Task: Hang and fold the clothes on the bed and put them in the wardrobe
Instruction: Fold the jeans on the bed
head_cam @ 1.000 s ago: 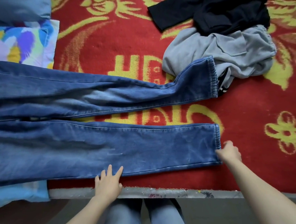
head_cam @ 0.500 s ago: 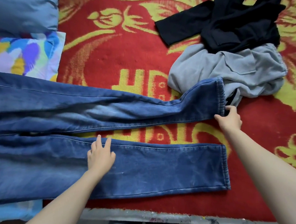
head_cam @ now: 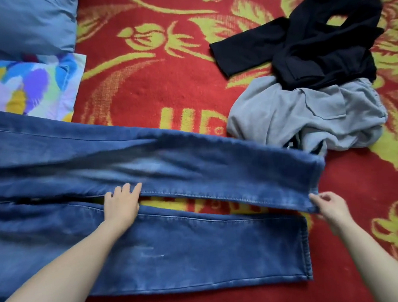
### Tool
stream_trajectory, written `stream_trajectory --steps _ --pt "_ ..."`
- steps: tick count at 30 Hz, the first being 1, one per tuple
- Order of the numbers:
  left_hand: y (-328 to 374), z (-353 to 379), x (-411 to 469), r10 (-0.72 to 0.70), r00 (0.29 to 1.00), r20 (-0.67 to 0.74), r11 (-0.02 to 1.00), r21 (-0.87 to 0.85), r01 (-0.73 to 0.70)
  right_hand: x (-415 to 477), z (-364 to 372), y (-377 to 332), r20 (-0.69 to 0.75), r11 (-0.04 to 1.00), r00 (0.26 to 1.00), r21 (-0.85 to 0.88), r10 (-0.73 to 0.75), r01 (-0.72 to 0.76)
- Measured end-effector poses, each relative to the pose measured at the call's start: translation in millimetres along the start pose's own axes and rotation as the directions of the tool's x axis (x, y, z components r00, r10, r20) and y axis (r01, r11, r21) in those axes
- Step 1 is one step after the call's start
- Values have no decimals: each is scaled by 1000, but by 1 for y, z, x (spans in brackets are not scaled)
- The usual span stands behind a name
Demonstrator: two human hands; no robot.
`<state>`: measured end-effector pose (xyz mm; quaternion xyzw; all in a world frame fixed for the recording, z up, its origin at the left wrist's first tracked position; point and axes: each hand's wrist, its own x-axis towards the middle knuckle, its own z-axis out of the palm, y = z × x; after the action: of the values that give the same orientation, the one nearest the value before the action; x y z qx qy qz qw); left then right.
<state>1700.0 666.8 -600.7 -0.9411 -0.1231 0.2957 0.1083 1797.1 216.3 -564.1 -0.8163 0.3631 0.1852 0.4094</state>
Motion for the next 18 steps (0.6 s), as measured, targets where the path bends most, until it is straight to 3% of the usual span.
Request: stream_trajectory --steps 1,5,8,11,14,16,18 --pt "-2 1 2 4 1000 21 1000 6 -4 2 7 7 -3 998 1000 -60 19 -19" --pt "-10 6 4 22 999 34 1000 10 -22 10 23 -4 -71 999 997 -36 3 -6" --pt "-14 6 6 30 999 21 1000 8 -30 9 19 -14 23 996 997 56 68 -69" --pt "-18 3 12 21 997 71 998 -60 -17 -1 6 -27 50 994 999 107 -12 7" --pt "-19 -2 15 58 990 132 991 -124 -42 -7 -10 -30 -38 953 983 240 -180 184" --pt "-21 -6 17 93 985 144 990 -123 -76 -5 -12 -20 -104 963 982 201 -159 177" --pt "-22 -9 18 129 978 164 987 -121 -110 -3 -3 -5 -171 994 983 78 -66 81"
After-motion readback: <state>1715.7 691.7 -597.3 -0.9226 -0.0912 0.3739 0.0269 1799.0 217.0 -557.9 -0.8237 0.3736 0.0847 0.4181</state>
